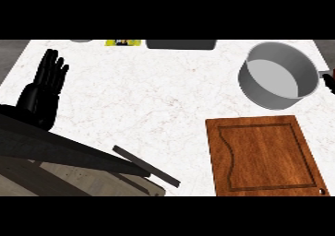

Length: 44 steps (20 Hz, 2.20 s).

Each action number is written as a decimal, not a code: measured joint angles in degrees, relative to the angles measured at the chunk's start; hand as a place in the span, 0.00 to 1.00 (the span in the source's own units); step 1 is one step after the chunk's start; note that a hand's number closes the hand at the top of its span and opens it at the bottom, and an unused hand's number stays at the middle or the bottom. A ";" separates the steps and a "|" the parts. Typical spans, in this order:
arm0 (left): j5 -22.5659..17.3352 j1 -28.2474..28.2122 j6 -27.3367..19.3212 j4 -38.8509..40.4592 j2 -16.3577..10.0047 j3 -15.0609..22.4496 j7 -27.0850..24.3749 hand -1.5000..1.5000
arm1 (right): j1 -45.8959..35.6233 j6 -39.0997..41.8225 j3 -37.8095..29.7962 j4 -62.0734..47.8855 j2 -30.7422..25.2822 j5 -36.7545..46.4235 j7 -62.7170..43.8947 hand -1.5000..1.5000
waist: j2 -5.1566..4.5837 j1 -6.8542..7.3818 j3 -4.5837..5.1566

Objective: Pick the bell pepper from the cutting board and place it in the pot

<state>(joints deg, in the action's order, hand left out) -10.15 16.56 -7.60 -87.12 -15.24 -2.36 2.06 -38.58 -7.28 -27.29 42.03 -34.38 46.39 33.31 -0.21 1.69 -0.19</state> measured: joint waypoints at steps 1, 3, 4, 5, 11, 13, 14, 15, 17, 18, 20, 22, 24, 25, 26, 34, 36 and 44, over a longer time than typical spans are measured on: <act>-0.01 -0.21 0.08 0.22 0.14 0.11 -0.69 0.50 | -1.19 -1.37 0.23 -2.72 0.03 0.57 0.68 1.00 | -0.03 0.10 -0.01; 0.04 1.28 -0.52 0.94 -0.41 0.62 0.16 0.50 | -3.14 -2.40 0.71 -7.39 -1.01 1.83 1.31 1.00 | -0.10 0.27 -0.08; 0.09 1.27 -0.73 0.90 -0.36 0.83 0.02 0.50 | -3.76 -2.89 1.07 -9.62 -1.57 2.61 1.74 1.00 | -0.14 0.43 -0.11; 0.17 1.26 -0.82 0.95 -0.24 1.27 -0.24 0.50 | -4.55 -2.71 1.57 -11.67 -1.70 3.35 1.43 1.00 | -0.19 0.62 -0.13; -0.52 1.45 -1.38 -0.16 -0.05 2.14 0.38 0.50 | -7.91 4.29 1.43 -21.98 -2.90 3.21 1.51 0.00 | -0.44 1.39 -0.22; -0.68 1.36 -1.25 0.48 -0.03 2.06 -0.37 0.50 | -9.15 5.94 1.86 -24.15 -2.78 3.45 2.85 0.00 | -0.47 1.45 -0.26; -0.90 1.31 -1.06 0.61 0.01 2.03 -0.48 0.50 | -9.71 6.69 1.95 -25.02 -2.83 3.45 3.87 0.00 | -0.49 1.54 -0.27; -0.86 1.39 -1.12 0.99 -0.01 2.19 -0.75 0.50 | -10.12 6.74 1.88 -25.67 -2.48 3.30 4.99 0.00 | -0.48 1.52 -0.27; -1.02 1.13 -1.17 0.52 -0.17 2.30 -0.68 0.50 | -10.42 7.57 1.01 -26.71 -2.66 2.19 8.08 0.00 | -0.49 1.42 -0.27; -1.00 0.75 -1.26 0.45 -0.05 2.47 -0.74 0.50 | -10.71 7.89 0.31 -27.18 -2.58 1.39 9.26 0.00 | -0.49 1.40 -0.26; -0.90 0.21 -1.49 -0.23 0.06 2.90 -0.63 0.50 | -11.40 9.63 -1.36 -28.05 -2.65 -0.61 11.14 0.00 | -0.43 1.25 -0.24; -1.14 0.23 -1.68 -0.47 -0.14 2.74 -0.15 0.50 | -12.45 11.94 -3.45 -29.02 -3.03 -2.99 11.63 0.00 | -0.36 1.08 -0.23; -0.98 -0.48 -2.10 -1.11 0.11 3.19 -0.24 0.50 | -13.48 13.80 -5.51 -30.12 -3.53 -5.20 10.67 0.00 | -0.33 1.00 -0.18; -1.06 -0.55 -2.00 -0.87 0.14 3.13 -0.56 0.50 | -13.93 14.96 -6.59 -30.72 -4.16 -6.32 10.09 0.00 | -0.34 0.99 -0.20; -0.94 -0.28 -2.25 -0.46 0.06 3.30 -0.75 0.50 | -14.60 15.44 -7.72 -31.28 -4.25 -7.47 9.04 0.00 | -0.37 0.99 -0.25; -2.25 0.35 -1.75 -0.97 -0.71 2.73 0.15 0.50 | -13.88 22.72 -15.51 -33.72 -9.85 -15.67 7.47 0.00 | -0.58 1.21 -0.36; -2.06 0.60 -2.03 -0.99 -0.73 3.04 0.00 0.50 | -13.27 24.18 -17.14 -34.05 -11.34 -17.32 7.47 0.00 | -0.68 1.36 -0.45; -2.46 0.95 -2.10 -1.01 -0.89 3.15 -0.27 0.50 | -8.75 29.38 -21.09 -34.42 -17.21 -21.36 8.21 0.00 | -0.94 1.72 -0.73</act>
<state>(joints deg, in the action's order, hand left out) -12.61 17.51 -9.70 -88.14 -16.13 0.79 1.79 -47.33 22.10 -48.38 7.61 -51.59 25.03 41.53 -1.15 3.40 -0.92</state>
